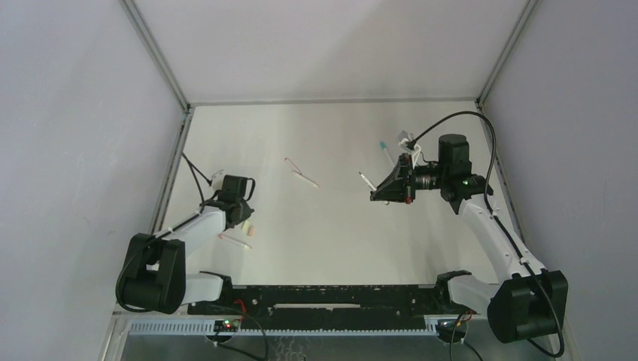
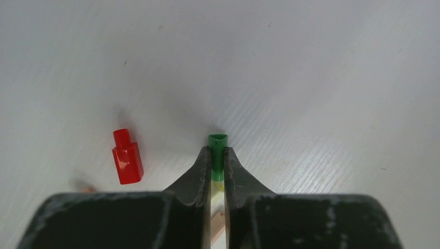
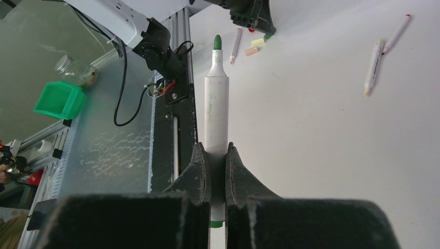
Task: Insert the pens into the pen caps
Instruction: Move the pen cap to the center of the board.
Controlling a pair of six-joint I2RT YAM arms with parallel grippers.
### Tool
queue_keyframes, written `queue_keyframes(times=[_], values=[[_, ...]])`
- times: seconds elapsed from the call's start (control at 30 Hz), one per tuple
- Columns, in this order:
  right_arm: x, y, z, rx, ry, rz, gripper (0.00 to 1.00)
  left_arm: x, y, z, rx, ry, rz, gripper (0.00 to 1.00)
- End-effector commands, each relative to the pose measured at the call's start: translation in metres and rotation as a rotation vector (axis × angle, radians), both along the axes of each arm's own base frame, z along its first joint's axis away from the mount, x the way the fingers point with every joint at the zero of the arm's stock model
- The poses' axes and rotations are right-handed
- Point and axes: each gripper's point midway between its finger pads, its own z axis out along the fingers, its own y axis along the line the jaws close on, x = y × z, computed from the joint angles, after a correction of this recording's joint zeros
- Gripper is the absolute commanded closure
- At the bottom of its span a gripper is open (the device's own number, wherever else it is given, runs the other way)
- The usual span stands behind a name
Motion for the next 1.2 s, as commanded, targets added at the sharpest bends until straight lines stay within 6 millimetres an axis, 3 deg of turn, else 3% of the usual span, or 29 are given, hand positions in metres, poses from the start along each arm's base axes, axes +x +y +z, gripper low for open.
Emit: queue_keyframes(times=[0.0, 0.13, 0.4, 0.53, 0.77, 0.9, 1.17], values=[[-0.004, -0.002, 0.015, 0.023, -0.060, 0.012, 1.00, 0.008, -0.009, 0.011, -0.023, -0.010, -0.071, 0.91], [-0.003, -0.002, 0.015, 0.023, -0.057, 0.012, 1.00, 0.018, -0.023, 0.020, -0.042, -0.045, -0.165, 0.93], [-0.003, -0.003, 0.015, 0.019, -0.069, 0.009, 1.00, 0.037, -0.108, 0.046, -0.091, -0.125, -0.579, 0.93], [-0.003, -0.004, 0.015, 0.017, -0.075, 0.005, 1.00, 0.020, -0.169, 0.046, -0.155, -0.125, -0.872, 0.94], [-0.003, -0.004, 0.015, 0.016, -0.078, 0.002, 1.00, -0.019, -0.241, 0.037, -0.123, -0.095, -1.210, 0.94], [-0.003, -0.005, 0.015, 0.016, -0.078, 0.001, 1.00, -0.035, -0.262, 0.035, -0.079, -0.083, -1.326, 0.94], [-0.002, -0.005, 0.014, 0.014, -0.080, -0.002, 1.00, -0.042, -0.266, 0.017, -0.022, 0.014, -1.368, 0.93]])
